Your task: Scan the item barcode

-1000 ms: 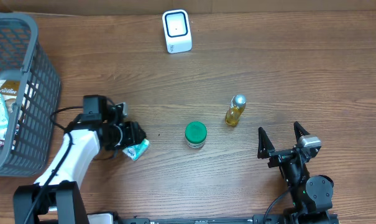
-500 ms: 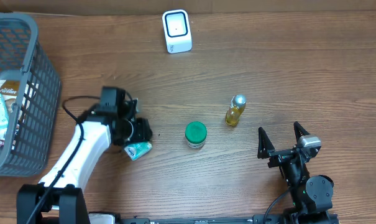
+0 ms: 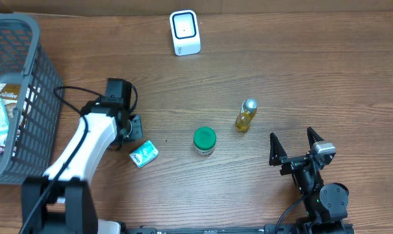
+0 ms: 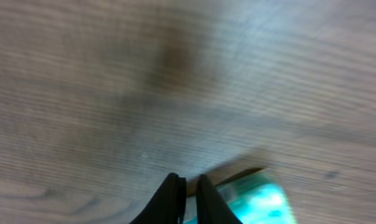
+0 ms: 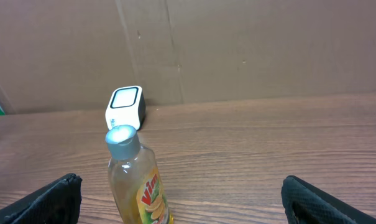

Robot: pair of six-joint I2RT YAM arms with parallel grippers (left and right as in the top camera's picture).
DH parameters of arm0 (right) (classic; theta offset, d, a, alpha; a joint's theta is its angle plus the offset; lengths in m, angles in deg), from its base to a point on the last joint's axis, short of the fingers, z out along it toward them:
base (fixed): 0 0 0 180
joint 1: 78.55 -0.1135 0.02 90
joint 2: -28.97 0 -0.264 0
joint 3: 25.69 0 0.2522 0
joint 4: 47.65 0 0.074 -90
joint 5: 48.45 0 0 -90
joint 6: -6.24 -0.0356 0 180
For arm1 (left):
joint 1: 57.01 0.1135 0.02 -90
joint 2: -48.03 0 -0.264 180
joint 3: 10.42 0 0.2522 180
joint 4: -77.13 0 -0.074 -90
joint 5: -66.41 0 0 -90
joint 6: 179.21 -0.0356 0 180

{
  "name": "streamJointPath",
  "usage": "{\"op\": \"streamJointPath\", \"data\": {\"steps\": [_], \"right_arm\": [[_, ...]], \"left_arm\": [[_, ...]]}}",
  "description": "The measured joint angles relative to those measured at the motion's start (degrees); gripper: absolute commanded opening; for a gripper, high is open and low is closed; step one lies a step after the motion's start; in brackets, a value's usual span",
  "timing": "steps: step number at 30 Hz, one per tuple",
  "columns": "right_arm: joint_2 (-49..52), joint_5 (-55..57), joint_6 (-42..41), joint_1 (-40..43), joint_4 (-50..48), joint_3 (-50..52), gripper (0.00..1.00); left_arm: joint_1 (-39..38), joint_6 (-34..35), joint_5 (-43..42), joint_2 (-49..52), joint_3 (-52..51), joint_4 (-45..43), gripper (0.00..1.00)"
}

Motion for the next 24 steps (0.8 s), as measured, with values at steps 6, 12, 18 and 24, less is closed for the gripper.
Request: {"op": "streamJointPath", "data": {"steps": [6,12,18,24], "right_arm": [[0.00,0.00,0.02,0.00,-0.02,0.00,1.00],[0.00,0.02,0.00,0.00,0.02,0.00,1.00],[0.00,0.00,0.00,0.00,0.00,0.00,1.00],[0.00,0.02,0.02,0.00,0.02,0.00,1.00]], "left_arm": [[0.00,0.24,-1.97,7.98,-0.57,3.56,0.05],[0.00,-2.73,-9.64,10.49,-0.46,7.76,0.04],[0.00,-4.61,-12.46,10.62,-0.46,7.98,0.04],[0.00,-5.22,-11.82,10.69,4.55,13.35,0.04]]}}
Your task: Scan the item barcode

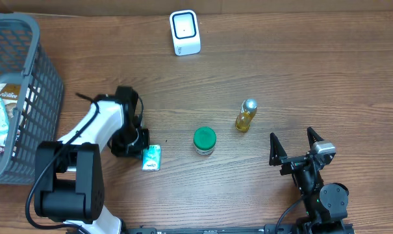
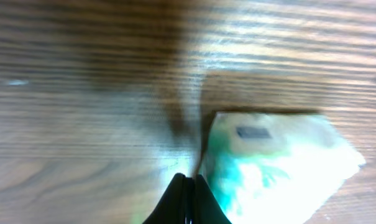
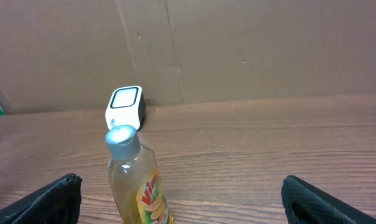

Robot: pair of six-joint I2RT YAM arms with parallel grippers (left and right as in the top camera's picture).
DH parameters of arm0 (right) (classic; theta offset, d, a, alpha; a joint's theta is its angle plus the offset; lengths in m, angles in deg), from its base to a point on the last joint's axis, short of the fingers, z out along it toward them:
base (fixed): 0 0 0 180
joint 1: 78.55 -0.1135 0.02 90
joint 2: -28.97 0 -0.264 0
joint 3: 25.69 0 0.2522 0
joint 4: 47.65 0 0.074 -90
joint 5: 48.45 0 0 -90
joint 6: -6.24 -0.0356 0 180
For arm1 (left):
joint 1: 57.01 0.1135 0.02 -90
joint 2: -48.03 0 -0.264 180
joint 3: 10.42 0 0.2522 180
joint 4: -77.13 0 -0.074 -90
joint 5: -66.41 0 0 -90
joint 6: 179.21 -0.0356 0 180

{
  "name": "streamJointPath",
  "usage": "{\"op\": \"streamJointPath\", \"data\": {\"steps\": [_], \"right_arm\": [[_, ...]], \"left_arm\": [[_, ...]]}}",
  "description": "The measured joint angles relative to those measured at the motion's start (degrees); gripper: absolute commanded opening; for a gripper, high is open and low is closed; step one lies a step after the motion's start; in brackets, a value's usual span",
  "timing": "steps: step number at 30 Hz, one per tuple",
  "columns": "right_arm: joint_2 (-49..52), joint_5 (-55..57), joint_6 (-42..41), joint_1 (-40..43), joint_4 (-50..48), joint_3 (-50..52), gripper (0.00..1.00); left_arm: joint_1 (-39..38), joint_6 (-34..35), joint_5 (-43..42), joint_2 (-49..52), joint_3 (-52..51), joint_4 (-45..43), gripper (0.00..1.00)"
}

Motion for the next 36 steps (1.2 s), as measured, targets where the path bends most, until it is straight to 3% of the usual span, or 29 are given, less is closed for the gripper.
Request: {"op": "streamJointPath", "data": {"steps": [4,7,8,9,10,11,16,18,19,23,27,36], "right_arm": [[0.00,-0.02,-0.02,0.00,-0.02,0.00,1.00],[0.00,-0.02,0.00,0.00,0.00,0.00,1.00],[0.00,-0.02,0.00,0.00,-0.02,0.00,1.00],[0.00,0.00,-0.02,0.00,-0.02,0.00,1.00],[0.00,0.00,-0.02,0.00,0.00,0.00,1.00],[0.00,-0.02,-0.04,0.00,0.00,0.00,1.00],[0.00,-0.02,0.00,0.00,-0.02,0.00,1.00],[0.00,-0.02,-0.02,0.00,-0.02,0.00,1.00],[0.00,-0.02,-0.02,0.00,0.00,0.00,1.00],[0.00,0.00,-0.02,0.00,-0.02,0.00,1.00],[0.00,-0.02,-0.02,0.00,-0.02,0.00,1.00],[0.00,-0.02,0.00,0.00,-0.02,0.00,1.00]], "left_arm": [[0.15,0.00,0.94,0.02,8.46,4.04,0.04],[0.33,-0.50,0.20,0.02,12.63,4.57,0.24],[0.35,-0.59,-0.70,0.02,13.07,4.48,0.36],[0.35,-1.22,-1.55,0.02,13.09,4.42,0.55],[0.35,-2.10,-2.78,0.04,13.05,4.48,0.88],[0.33,-2.49,-4.09,0.04,13.03,4.37,1.00],[0.35,-4.57,-8.39,0.04,12.66,4.13,1.00],[0.35,-4.90,-9.20,0.04,12.41,3.96,0.77],[0.35,-4.96,-9.51,0.04,12.35,3.96,0.72],[0.33,-5.18,-10.05,0.04,12.31,4.39,0.75],[0.31,-4.74,-10.19,0.04,12.26,6.93,0.54],[-1.99,-2.58,-7.69,-0.20,8.85,7.41,0.51]]}}
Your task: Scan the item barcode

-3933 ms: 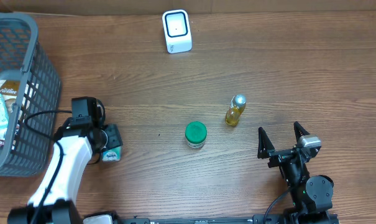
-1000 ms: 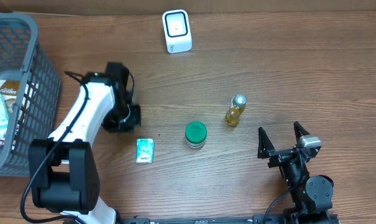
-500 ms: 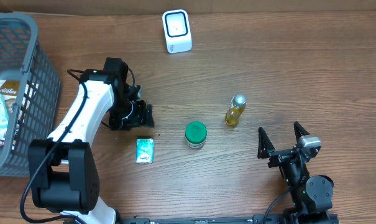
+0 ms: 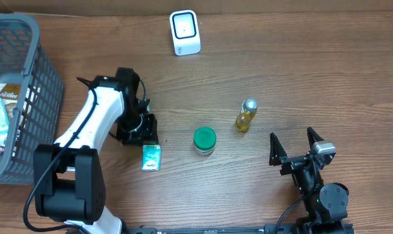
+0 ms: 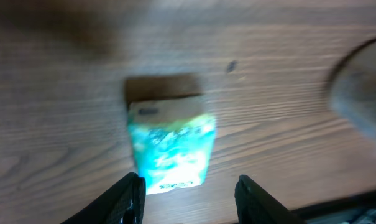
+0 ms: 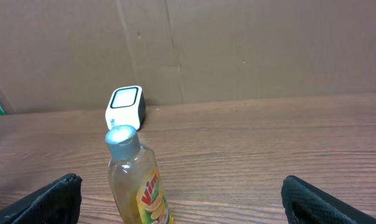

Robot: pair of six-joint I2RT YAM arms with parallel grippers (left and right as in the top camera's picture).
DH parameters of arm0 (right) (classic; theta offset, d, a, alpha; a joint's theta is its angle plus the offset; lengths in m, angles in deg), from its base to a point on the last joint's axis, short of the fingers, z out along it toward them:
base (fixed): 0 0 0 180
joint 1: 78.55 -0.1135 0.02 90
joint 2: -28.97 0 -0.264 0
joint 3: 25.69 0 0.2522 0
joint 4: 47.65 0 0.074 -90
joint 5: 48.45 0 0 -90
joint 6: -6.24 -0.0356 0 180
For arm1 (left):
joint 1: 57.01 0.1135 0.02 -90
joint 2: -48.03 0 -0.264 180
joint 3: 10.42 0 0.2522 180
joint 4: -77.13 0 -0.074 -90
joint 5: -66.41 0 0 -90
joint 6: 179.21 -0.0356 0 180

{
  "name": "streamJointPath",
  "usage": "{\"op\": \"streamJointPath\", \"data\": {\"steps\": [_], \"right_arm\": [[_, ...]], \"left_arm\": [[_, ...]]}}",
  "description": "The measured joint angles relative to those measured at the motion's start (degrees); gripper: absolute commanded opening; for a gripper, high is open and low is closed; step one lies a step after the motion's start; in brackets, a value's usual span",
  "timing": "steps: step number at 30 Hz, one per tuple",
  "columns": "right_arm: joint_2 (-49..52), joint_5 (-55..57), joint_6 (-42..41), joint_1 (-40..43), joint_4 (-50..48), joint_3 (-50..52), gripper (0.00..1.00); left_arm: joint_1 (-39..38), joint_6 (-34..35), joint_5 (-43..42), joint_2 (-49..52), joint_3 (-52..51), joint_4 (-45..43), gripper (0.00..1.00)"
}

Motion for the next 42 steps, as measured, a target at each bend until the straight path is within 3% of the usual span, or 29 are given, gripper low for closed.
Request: {"op": "streamJointPath", "data": {"steps": [6,10,12,17,23,42], "right_arm": [[0.00,0.00,-0.04,0.00,0.00,0.00,1.00],[0.00,0.00,0.00,0.00,0.00,0.00,1.00],[0.00,0.00,-0.02,0.00,0.00,0.00,1.00],[0.00,0.02,-0.02,0.00,0.02,0.00,1.00],[0.00,0.00,-0.02,0.00,0.02,0.00,1.00],[0.00,0.02,-0.02,0.00,0.02,0.00,1.00]], "left_arm": [[-0.31,5.60,7.26,-7.65,-8.81,-5.99,0.56],[-0.31,7.30,9.07,-13.73,-12.39,-11.32,0.71],[-0.31,8.00,9.64,-14.49,-13.66,-13.16,0.71],[-0.31,8.44,9.60,-14.29,-19.15,-16.83,0.63],[-0.31,8.37,9.33,-14.03,-22.21,-18.53,0.40],[-0.31,8.24,6.54,-14.03,-22.23,-20.61,0.31]]}}
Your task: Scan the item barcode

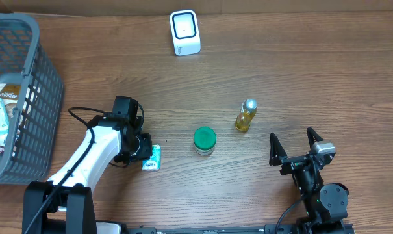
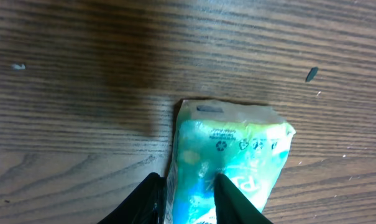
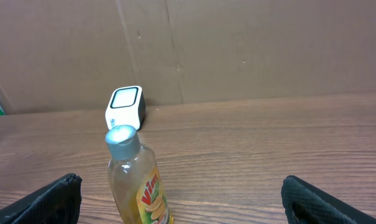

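Note:
A teal packet [image 1: 154, 158] lies flat on the wooden table, left of centre. My left gripper [image 1: 143, 151] is down on it. In the left wrist view the packet [image 2: 237, 149] fills the lower middle, and the left gripper [image 2: 191, 202] has its two black fingers pinched on the packet's left part. The white barcode scanner [image 1: 184, 32] stands at the back of the table and also shows from the right wrist [image 3: 125, 107]. My right gripper [image 1: 295, 144] rests open at the front right, with nothing between its fingers [image 3: 51, 199].
A grey basket [image 1: 27, 84] with several packaged goods stands at the far left. A green-lidded jar [image 1: 204, 140] sits just right of the packet. A yellow bottle [image 1: 245, 116] with a silver cap stands further right, straight ahead of the right gripper.
My left gripper was open and raised just behind the packet. It is now lower, nearer the front and narrowed onto the packet's left part. The packet and the right arm have not moved.
First my left gripper was shut beside the packet, which lay slanted. Then, still shut, it touched the packet's left edge, and the packet had turned to lie front-to-back, a little further right. Then it stood open above the packet, and now it grips it.

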Robot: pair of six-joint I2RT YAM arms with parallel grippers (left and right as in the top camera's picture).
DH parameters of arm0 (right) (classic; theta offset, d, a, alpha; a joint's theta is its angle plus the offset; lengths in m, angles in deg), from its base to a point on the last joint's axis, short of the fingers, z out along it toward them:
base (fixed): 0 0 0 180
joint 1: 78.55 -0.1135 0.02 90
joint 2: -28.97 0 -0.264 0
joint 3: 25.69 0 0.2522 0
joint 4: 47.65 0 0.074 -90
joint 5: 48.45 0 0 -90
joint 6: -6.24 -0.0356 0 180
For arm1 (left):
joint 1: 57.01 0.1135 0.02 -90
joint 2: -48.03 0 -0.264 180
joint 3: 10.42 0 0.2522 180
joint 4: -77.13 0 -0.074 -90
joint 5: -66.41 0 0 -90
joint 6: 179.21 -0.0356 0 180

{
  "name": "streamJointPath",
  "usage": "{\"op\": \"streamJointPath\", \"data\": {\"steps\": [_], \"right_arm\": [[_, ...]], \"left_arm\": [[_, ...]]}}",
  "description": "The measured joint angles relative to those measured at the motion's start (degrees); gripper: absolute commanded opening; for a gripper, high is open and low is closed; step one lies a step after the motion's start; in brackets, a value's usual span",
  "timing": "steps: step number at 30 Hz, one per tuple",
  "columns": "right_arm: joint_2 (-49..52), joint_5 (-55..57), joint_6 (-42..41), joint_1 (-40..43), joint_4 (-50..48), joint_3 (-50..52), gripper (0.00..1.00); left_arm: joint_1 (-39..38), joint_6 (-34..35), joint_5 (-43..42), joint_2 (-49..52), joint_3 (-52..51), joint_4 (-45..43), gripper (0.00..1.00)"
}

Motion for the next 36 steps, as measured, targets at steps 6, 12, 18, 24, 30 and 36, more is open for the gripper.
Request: {"op": "streamJointPath", "data": {"steps": [6,12,18,24,30,36], "right_arm": [[0.00,0.00,-0.02,0.00,-0.02,0.00,1.00],[0.00,0.00,-0.02,0.00,-0.02,0.00,1.00],[0.00,-0.02,0.02,0.00,0.00,0.00,1.00],[0.00,0.00,0.00,0.00,-0.04,0.00,1.00],[0.00,0.00,-0.02,0.00,0.00,0.00,1.00],[0.00,0.00,0.00,0.00,-0.02,0.00,1.00]], "left_arm": [[0.00,0.00,0.04,0.00,-1.62,-2.34,0.31],[0.00,0.33,-0.59,-0.37,-4.61,-6.88,0.27],[0.00,1.31,-1.95,-1.18,-5.66,-8.24,0.04],[0.00,1.49,-1.92,-1.42,-5.62,-8.07,0.04],[-0.02,1.49,-1.03,-0.44,-2.69,-2.69,0.04],[-0.02,1.75,3.39,0.07,7.30,7.45,0.04]]}}
